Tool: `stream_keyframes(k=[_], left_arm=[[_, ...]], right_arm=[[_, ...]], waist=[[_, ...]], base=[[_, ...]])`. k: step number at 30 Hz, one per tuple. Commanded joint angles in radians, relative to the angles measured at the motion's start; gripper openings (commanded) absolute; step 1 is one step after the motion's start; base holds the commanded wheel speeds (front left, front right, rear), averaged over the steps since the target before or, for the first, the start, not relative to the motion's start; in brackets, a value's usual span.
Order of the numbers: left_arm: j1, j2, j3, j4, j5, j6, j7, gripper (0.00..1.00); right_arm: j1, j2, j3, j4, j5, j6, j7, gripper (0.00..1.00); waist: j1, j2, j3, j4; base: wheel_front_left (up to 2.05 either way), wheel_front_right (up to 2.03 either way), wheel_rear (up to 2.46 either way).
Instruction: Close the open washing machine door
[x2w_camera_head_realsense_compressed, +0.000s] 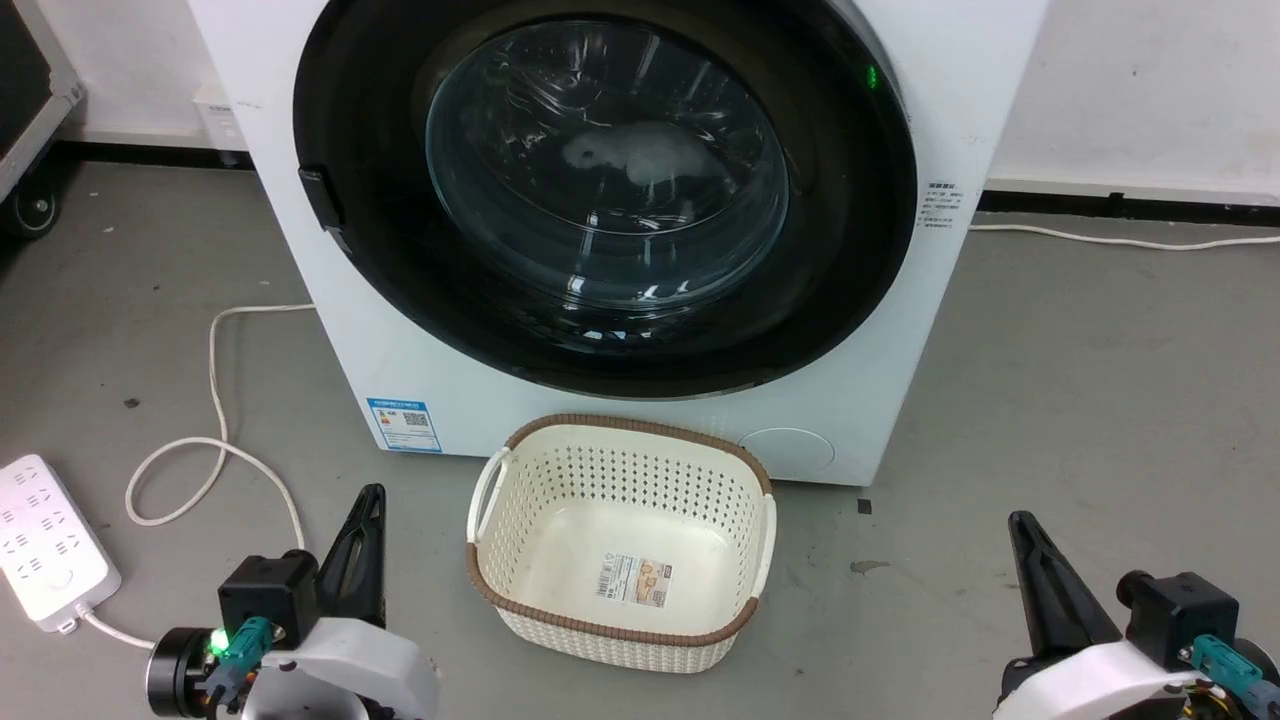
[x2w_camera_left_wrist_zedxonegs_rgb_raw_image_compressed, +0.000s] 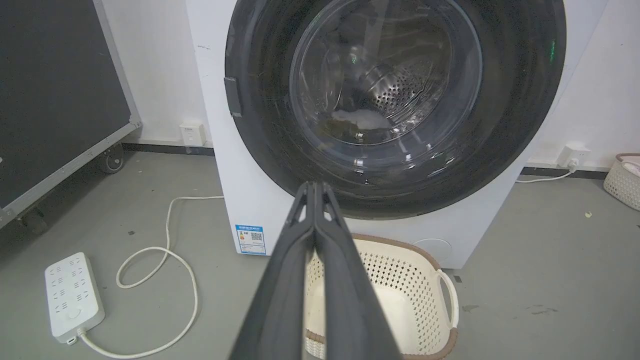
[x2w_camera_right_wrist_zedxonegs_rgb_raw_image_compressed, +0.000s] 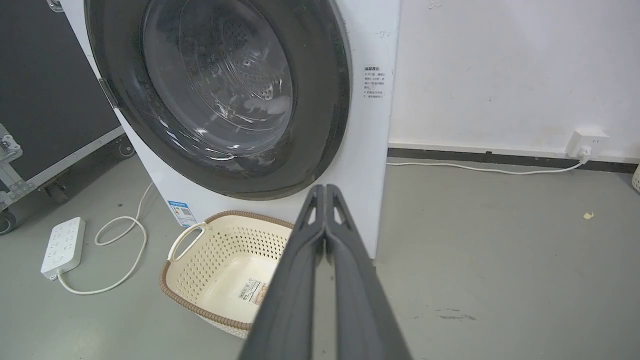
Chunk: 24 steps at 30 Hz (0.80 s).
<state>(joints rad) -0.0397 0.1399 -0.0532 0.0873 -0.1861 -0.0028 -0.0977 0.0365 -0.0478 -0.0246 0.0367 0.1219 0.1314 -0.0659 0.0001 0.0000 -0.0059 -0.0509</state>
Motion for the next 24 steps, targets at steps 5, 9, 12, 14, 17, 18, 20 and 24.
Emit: stream_keyframes(k=[5, 9, 12, 14, 17, 18, 20, 24], left_arm=[[0.014, -0.010, 0.005, -0.011, 0.017, 0.001, 0.007, 0.00], [0.016, -0.015, 0.008, -0.016, 0.027, 0.001, 0.012, 0.00], [0.017, -0.018, 0.010, -0.019, 0.035, 0.001, 0.016, 0.00], [0.018, -0.021, 0.011, -0.021, 0.040, 0.001, 0.019, 0.00], [0.019, -0.024, 0.013, -0.025, 0.047, 0.002, 0.023, 0.00], [0.019, -0.025, 0.014, -0.026, 0.050, 0.002, 0.024, 0.00], [0.020, -0.028, 0.016, -0.028, 0.054, 0.002, 0.027, 0.00], [0.021, -0.032, 0.018, -0.032, 0.064, 0.002, 0.032, 0.00]], right_arm=[[-0.014, -0.001, 0.003, -0.009, -0.016, 0.000, 0.008, 0.00], [-0.015, -0.001, 0.005, -0.010, -0.022, 0.000, 0.011, 0.00], [-0.016, -0.001, 0.005, -0.012, -0.027, 0.000, 0.014, 0.00], [-0.017, -0.001, 0.006, -0.012, -0.030, 0.000, 0.015, 0.00], [-0.018, -0.001, 0.007, -0.014, -0.035, 0.000, 0.018, 0.00], [-0.018, -0.001, 0.007, -0.014, -0.036, 0.000, 0.019, 0.00], [-0.019, -0.001, 0.008, -0.015, -0.040, 0.000, 0.020, 0.00], [-0.020, -0.001, 0.009, -0.017, -0.046, 0.000, 0.024, 0.00]], waist=[[0.0000, 0.0000, 0.000, 0.003], [0.0000, 0.0000, 0.001, 0.006], [0.0000, 0.0000, 0.001, 0.008], [0.0000, 0.0000, 0.001, 0.010], [0.0000, 0.0000, 0.001, 0.012], [0.0000, 0.0000, 0.001, 0.012], [0.0000, 0.0000, 0.002, 0.014], [0.0000, 0.0000, 0.002, 0.017]], base=[[0.00, 0.00, 0.00], [0.00, 0.00, 0.00], [0.00, 0.00, 0.00], [0.00, 0.00, 0.00], [0.00, 0.00, 0.00], [0.00, 0.00, 0.00], [0.00, 0.00, 0.00], [0.00, 0.00, 0.00]])
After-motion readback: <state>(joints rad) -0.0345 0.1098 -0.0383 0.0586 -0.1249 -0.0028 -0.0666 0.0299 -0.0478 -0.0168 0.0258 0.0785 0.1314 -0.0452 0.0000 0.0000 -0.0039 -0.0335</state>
